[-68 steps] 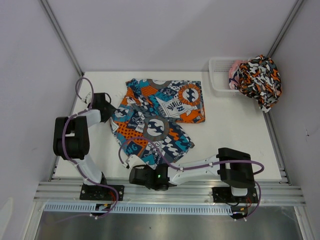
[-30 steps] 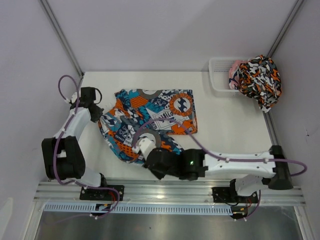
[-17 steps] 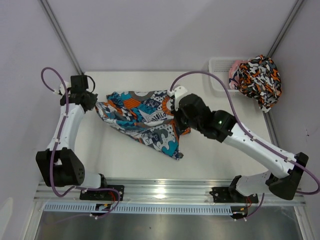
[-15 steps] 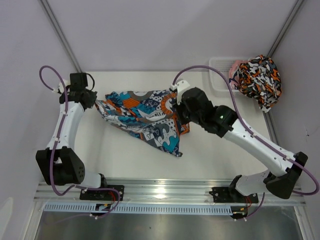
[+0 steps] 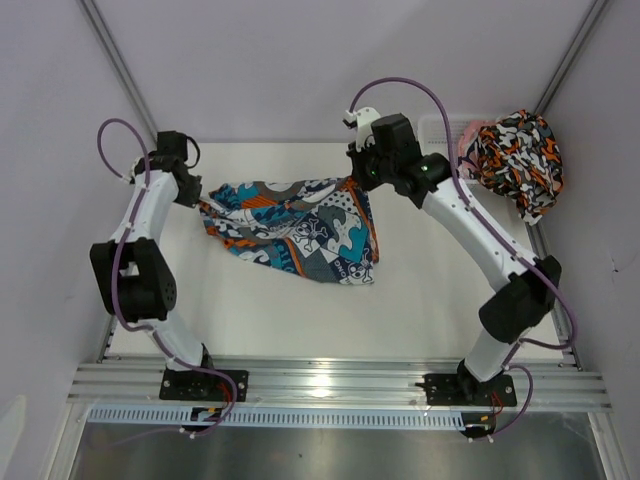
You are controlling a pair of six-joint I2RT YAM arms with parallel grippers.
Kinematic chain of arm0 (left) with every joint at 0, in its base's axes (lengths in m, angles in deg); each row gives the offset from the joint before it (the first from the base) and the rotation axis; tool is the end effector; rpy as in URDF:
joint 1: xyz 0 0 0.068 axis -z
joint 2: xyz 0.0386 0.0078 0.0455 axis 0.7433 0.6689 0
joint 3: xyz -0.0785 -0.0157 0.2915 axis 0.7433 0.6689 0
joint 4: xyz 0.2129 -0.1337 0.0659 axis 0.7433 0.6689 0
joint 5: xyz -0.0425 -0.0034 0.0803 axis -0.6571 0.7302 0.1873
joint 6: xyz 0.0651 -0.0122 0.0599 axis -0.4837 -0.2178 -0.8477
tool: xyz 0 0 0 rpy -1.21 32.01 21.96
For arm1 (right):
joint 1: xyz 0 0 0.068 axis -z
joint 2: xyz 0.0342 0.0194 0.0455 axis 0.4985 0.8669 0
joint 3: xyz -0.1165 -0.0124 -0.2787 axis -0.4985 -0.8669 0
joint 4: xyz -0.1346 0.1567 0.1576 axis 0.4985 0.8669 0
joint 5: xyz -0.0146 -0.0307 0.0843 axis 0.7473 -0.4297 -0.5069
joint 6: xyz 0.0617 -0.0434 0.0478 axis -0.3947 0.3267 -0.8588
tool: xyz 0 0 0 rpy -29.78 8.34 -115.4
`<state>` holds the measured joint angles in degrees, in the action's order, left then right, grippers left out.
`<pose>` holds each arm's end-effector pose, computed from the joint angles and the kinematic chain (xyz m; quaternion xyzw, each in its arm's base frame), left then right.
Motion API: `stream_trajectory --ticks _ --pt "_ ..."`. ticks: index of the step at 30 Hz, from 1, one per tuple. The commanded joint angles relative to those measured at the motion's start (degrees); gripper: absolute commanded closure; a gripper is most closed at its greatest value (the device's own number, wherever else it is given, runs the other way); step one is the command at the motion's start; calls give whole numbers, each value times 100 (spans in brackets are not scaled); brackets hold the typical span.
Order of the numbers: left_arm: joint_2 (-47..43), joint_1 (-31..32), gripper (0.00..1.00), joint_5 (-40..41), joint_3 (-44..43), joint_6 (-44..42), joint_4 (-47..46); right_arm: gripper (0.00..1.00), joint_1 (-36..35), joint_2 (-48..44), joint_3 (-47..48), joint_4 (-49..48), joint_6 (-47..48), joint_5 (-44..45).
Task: Fold and stack the shorts
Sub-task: Fold the shorts
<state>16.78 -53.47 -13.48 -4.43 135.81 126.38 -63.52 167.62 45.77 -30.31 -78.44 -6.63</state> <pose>0.3876 0.0602 0.2876 -0.6044 0.7397 -0.0151 0.2956 0.3482 0.2342 0.4069 -0.2850 0.8268 0.1383 0.4648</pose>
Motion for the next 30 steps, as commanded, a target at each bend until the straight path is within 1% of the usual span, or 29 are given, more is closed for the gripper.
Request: stream_trajectory --ticks 1,2,5,9,10,13,20,23,26,30 --pt "332 -70 100 159 -618 408 380 100 338 464 592 -278 284 -509" --pt "402 -70 100 186 -776 478 441 100 418 709 698 -287 293 -562" --pt "587 -70 100 229 -934 698 556 100 629 1062 1102 -366 310 -615" --pt "763 -87 100 186 -1154 944 548 100 831 1799 1708 -392 319 -764" --pt "824 -96 100 168 -1338 997 574 100 858 1906 1971 -392 319 -773" --pt "877 -105 100 203 -1463 1173 609 100 937 2240 2323 -480 328 -835" --pt "921 -123 100 221 -1261 1604 276 100 1042 2890 2895 -752 284 -861" --pt "1096 -131 100 195 -1269 1727 83 100 1086 3189 3019 -945 240 -861" --pt "1290 -140 100 186 -1496 1815 12 100 1191 3427 3045 -1217 127 -843" --pt "1878 -158 100 168 -1954 2051 90 100 1332 3909 3309 -1499 -6 -817"
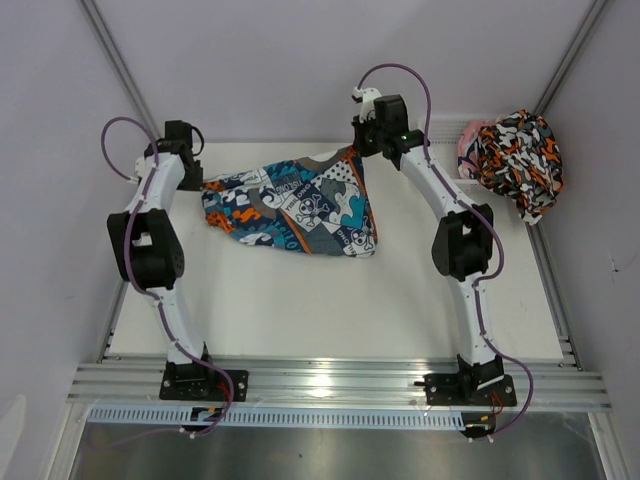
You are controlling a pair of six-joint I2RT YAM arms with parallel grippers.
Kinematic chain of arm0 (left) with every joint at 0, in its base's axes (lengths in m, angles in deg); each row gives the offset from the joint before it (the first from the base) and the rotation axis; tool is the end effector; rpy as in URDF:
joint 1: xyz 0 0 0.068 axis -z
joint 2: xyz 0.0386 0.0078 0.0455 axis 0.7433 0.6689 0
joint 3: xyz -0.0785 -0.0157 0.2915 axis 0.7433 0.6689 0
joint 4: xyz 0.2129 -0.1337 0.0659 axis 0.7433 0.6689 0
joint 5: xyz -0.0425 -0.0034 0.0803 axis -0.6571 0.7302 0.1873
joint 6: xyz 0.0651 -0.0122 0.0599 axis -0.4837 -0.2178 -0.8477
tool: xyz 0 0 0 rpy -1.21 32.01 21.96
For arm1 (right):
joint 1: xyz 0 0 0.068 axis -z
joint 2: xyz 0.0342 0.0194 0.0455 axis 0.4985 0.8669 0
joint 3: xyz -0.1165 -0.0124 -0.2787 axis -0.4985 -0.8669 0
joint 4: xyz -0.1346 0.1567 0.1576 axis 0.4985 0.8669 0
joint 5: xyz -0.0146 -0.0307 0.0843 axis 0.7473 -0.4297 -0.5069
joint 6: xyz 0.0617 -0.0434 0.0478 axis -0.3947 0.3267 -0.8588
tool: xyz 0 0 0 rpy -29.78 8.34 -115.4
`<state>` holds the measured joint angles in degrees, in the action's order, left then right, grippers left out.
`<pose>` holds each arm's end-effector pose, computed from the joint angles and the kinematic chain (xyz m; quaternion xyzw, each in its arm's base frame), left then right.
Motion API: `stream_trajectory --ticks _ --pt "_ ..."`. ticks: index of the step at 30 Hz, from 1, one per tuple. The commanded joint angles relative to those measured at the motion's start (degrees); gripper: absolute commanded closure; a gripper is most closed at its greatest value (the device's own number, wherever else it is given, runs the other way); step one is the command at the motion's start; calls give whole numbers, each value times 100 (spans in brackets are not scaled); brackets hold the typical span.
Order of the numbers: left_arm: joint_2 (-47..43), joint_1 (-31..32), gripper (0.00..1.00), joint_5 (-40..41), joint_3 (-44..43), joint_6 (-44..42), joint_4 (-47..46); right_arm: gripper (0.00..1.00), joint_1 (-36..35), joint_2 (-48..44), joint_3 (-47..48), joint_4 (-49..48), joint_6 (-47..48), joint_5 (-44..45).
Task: Fold and stack the shorts
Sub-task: Fold the shorts
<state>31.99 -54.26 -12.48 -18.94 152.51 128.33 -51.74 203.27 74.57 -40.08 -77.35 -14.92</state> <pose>0.4548 0.0744 0.2595 -0.7122 0.6432 -0.0344 0.2792 0.5473 0.2341 0.3114 -0.2391 0.8260 0.1498 0.4881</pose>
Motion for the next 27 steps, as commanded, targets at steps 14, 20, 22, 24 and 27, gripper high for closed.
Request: stream_trajectory --ticks 14,20,22,24,27 --pt "983 -167 4 191 -829 -275 -1923 18 339 1277 745 -1806 -432 486" --pt "640 -176 1 447 -1119 -1423 -2114 14 383 769 387 -1543 -432 101" --pt "482 -141 1 139 -996 -2477 -2485 14 392 453 157 -1403 -677 -93" --pt "411 -62 1 -274 -917 -3182 -2556 15 400 302 -81 -1105 -844 -357" --pt "288 44 1 -310 -768 -3739 -1996 15 496 144 -213 -717 -1221 -945"
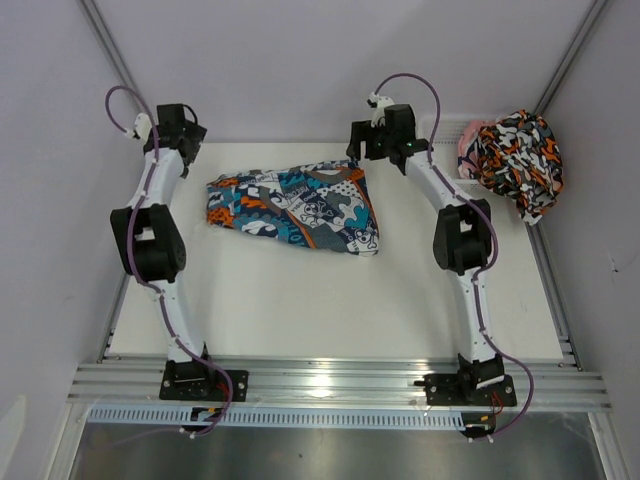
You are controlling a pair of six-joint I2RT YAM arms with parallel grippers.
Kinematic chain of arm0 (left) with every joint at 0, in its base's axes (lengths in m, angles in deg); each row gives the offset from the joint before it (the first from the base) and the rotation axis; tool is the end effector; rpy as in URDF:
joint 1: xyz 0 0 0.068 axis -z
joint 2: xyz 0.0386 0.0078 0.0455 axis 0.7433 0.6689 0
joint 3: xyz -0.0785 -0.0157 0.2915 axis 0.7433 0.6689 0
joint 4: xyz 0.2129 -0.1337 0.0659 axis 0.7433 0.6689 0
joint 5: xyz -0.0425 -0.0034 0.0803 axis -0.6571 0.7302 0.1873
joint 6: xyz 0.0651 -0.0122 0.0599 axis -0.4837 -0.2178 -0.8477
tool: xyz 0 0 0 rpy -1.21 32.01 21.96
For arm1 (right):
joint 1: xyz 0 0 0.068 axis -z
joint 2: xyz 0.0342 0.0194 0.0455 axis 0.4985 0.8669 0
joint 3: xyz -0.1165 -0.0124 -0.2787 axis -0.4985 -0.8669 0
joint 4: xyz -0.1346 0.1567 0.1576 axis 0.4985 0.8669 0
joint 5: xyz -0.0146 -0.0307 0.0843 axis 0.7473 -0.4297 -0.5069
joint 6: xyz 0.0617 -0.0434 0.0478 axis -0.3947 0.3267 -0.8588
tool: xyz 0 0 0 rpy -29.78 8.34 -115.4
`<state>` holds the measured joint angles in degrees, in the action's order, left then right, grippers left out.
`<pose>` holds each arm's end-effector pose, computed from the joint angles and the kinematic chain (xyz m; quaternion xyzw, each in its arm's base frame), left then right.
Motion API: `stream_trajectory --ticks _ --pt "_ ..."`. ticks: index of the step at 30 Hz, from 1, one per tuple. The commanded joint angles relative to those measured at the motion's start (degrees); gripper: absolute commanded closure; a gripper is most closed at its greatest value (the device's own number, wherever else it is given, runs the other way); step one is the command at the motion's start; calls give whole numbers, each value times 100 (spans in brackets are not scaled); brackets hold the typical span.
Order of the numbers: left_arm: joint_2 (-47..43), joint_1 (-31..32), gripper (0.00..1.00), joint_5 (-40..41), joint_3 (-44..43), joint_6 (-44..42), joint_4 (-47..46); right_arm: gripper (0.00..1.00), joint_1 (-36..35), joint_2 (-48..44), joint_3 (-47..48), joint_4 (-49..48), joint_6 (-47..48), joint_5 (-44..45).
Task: Fold and stack the shorts
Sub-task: Fold the shorts
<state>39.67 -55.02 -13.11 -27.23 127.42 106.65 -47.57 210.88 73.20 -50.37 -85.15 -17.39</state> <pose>0.5332 0.0893 0.2800 -0.5475 0.7116 -0.0654 0.4353 0.5939 0.2071 0.2479 -0.1625 0.8373 0.1843 0.4884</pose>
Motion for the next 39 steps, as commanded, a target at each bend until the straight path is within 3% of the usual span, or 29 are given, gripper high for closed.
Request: stream_trajectory --ticks 1,5,11,19,23,25,31,35,37,39 --pt "-593 120 1 -360 166 -1457 192 15 123 -652 -145 487 -547 -883" --pt "-892 94 1 -809 1182 -1977 8 16 273 -1273 -1172 139 -1057 -1604" --pt "-1235 50 1 -1468 2317 -2434 -318 20 19 -2119 -2588 -275 -1321 -1649" --pt "-1718 -161 1 -2391 3690 -2522 -1257 39 -816 -2551 -3477 -1215 -1892 -1359" --pt "-1824 -398 1 -2794 4226 -2602 -1879 43 -1185 -2402 -3495 -1663 -2155 -1446" --pt "-1754 -573 1 -3415 4419 -2549 -2179 44 -1317 -2175 -3337 -1875 -2287 -1517" --pt "-1675 -732 1 -4281 5246 -2075 -3867 56 -1783 -1164 -2054 -1822 -2630 -1622" --pt "-1719 -758 1 -4518 5563 -1750 -4675 81 -1942 -400 -1737 -2507 -3367 -1816" --pt "-1719 -758 1 -4693 5818 -1574 -5159 90 -2020 -161 -1491 -2674 -3553 -1895" --pt "-1692 -767 1 -4904 6045 -1424 -5693 93 -2073 182 -1342 -2789 -3781 -1991"
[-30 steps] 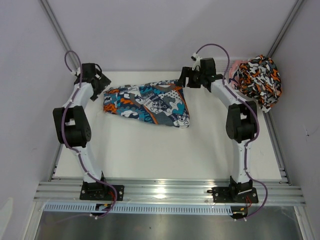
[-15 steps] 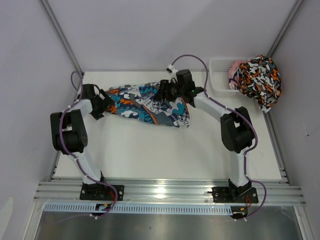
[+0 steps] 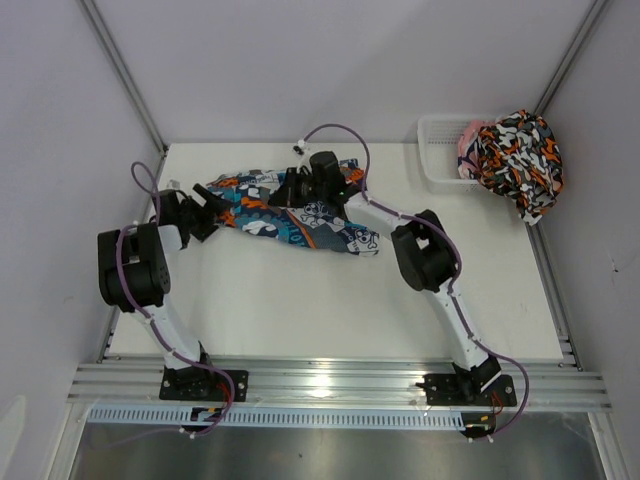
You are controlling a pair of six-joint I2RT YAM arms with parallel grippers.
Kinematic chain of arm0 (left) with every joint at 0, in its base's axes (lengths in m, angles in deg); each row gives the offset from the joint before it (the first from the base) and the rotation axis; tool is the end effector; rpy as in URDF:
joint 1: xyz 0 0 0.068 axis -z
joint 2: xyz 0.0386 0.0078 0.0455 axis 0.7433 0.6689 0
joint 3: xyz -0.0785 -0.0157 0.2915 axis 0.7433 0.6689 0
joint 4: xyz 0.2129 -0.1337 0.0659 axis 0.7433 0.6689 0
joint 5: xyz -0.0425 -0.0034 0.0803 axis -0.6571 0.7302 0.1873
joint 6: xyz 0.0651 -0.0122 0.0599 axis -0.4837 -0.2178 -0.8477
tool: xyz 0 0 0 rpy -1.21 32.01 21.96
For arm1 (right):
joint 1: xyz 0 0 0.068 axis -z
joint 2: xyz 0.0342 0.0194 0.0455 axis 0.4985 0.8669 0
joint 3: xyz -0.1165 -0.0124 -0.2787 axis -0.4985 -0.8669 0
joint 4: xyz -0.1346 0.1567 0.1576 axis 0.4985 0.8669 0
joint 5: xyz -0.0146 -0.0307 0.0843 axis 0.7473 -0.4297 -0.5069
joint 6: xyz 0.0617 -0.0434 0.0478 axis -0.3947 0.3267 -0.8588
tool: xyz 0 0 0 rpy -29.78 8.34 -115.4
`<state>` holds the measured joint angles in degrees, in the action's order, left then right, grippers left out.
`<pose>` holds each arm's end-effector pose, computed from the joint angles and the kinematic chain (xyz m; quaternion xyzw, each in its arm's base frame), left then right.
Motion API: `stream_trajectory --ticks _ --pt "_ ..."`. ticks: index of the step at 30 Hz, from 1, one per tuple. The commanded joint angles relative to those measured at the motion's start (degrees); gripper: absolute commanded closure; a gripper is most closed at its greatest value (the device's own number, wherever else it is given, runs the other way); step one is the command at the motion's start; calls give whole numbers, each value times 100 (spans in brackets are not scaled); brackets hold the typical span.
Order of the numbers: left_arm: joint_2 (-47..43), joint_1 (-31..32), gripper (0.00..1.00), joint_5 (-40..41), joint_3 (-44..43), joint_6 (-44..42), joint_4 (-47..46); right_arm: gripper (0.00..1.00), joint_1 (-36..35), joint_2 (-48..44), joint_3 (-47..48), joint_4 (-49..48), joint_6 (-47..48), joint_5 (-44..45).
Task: Fold and stack the shorts
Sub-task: Fold the shorts
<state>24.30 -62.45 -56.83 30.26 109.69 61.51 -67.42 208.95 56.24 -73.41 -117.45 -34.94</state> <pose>0.4087 0.0686 0.1500 -0.3235 0.8147 -0.3037 0.3733 0.4658 0.4077 0.2123 -0.1626 0.7874 0.5007 0.3207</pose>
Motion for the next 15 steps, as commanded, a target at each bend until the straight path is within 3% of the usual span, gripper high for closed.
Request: stream_trajectory --ticks 1,7,15 --pt "-147 -33 1 -568 350 392 -1305 95 -141 488 538 -459 -595 -237" --pt "-76 -33 1 -446 465 489 -1192 100 -212 1095 803 -433 -1000 -246" --pt "-823 -33 1 248 1299 630 -1219 100 -107 1166 637 112 -1053 378"
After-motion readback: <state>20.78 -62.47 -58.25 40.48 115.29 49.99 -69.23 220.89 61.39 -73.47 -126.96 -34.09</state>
